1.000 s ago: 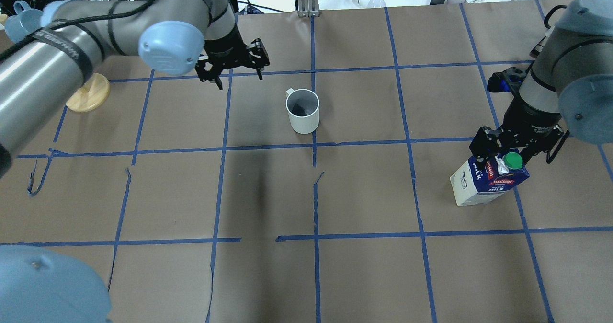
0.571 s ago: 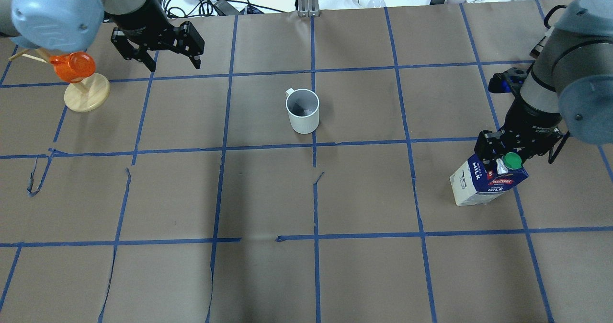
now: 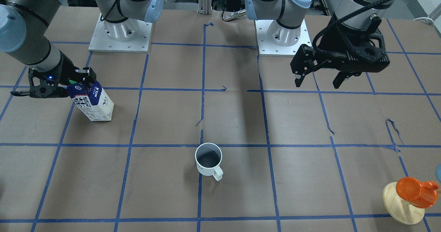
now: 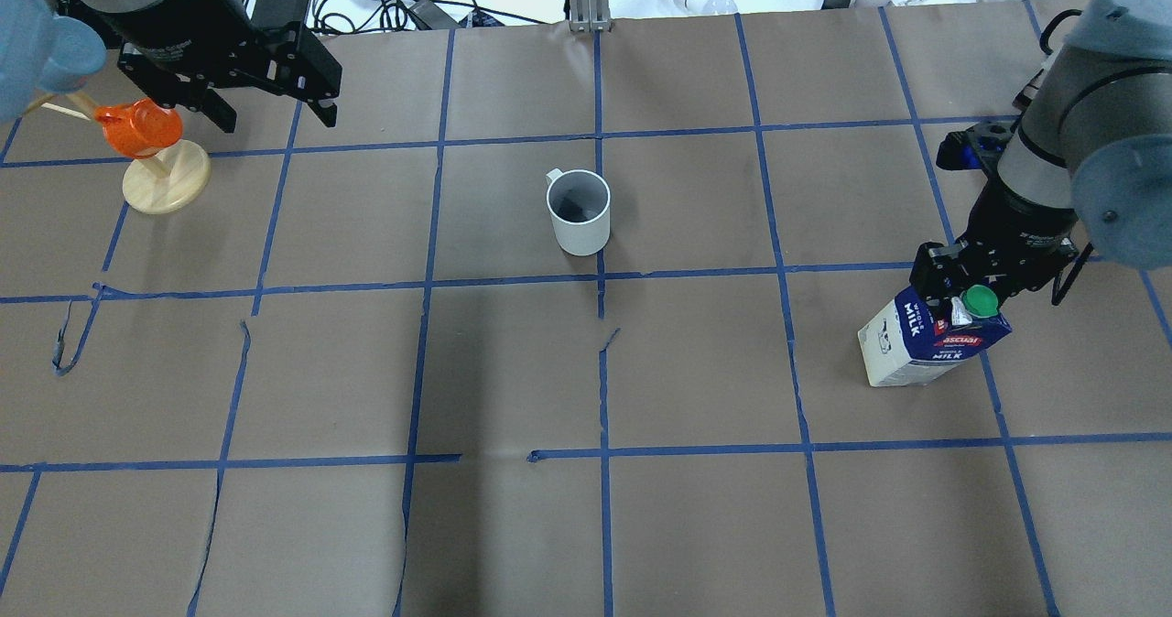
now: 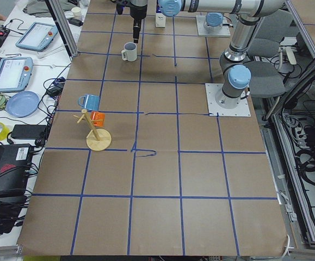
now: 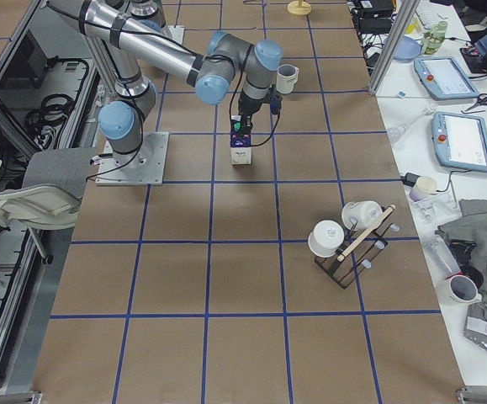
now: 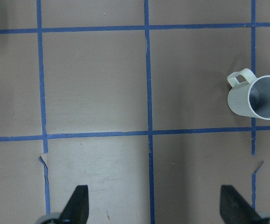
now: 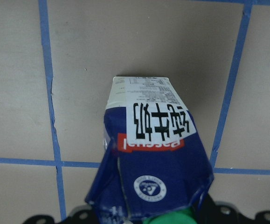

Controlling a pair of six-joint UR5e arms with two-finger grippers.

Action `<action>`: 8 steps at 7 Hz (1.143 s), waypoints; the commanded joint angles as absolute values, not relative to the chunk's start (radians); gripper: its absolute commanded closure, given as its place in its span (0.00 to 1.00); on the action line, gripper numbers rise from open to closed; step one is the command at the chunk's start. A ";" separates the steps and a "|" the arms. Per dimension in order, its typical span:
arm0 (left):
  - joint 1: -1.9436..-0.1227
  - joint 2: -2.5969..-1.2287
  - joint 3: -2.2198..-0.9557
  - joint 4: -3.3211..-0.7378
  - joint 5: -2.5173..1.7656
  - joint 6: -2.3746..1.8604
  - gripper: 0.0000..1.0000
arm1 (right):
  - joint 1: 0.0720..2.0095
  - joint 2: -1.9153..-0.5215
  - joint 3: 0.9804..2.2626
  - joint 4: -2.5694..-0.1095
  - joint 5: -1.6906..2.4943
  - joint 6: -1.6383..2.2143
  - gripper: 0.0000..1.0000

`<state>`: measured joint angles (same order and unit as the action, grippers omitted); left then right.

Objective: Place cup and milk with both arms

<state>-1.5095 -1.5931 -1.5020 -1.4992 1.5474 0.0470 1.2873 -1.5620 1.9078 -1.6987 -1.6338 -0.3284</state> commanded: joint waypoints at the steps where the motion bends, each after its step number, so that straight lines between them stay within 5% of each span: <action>1: -1.509 -1.586 -1.512 -1.497 1.595 0.032 0.00 | 1.307 -1.511 1.797 -1.683 -1.626 -0.315 0.41; 5: -1.511 -1.601 -1.508 -1.485 1.542 0.018 0.00 | 1.491 -1.148 1.279 -1.551 -1.603 -0.181 0.40; 8: -1.511 -1.591 -1.514 -1.485 1.551 0.026 0.00 | 1.629 -1.042 1.209 -1.572 -1.522 0.056 0.40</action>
<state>-1.5110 -1.5899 -1.5120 -1.4849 1.5482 0.0237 1.5663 -1.0820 1.2287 -1.5613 -1.5479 -0.0491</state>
